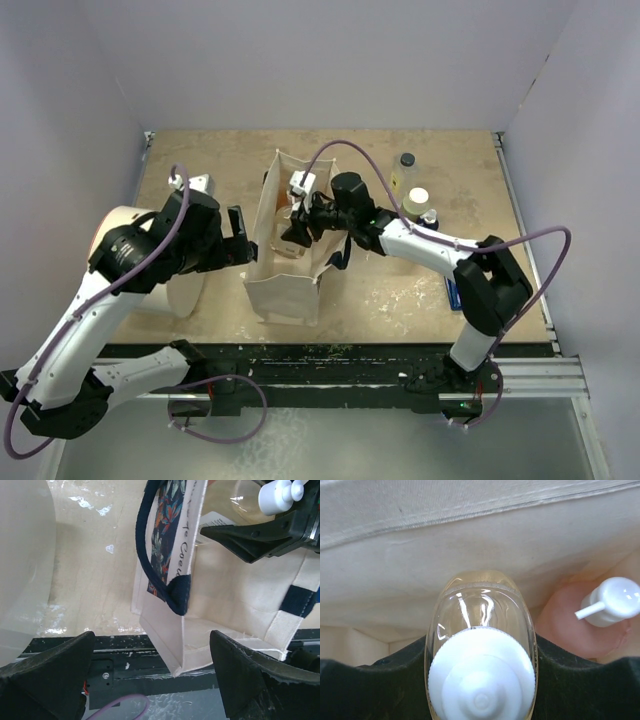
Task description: Take the personal care products out of the canvas bag
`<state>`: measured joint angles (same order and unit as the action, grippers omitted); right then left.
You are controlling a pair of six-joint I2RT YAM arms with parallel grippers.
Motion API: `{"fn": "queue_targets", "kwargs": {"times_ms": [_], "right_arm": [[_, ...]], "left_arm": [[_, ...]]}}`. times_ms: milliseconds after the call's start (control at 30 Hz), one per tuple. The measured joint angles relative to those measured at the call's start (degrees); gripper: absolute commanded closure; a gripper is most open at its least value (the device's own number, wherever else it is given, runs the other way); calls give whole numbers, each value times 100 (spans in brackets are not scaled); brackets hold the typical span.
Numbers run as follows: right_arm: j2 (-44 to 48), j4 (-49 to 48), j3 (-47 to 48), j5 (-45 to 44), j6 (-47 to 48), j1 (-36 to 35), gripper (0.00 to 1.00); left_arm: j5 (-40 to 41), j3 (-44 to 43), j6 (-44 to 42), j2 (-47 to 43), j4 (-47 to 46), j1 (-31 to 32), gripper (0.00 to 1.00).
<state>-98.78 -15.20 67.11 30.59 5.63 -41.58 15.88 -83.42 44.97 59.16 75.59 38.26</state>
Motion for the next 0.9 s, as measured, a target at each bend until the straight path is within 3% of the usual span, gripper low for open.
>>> {"fn": "queue_targets", "kwargs": {"times_ms": [567,900], "right_arm": [[1287,-17,11,-634,-1958,0,100],[1832,997,966,-2135,-2306,-9,100]], "left_arm": [[-111,262,549,-610,-15,0,1],[-181,269,551,-516,-142,0,1]]}}
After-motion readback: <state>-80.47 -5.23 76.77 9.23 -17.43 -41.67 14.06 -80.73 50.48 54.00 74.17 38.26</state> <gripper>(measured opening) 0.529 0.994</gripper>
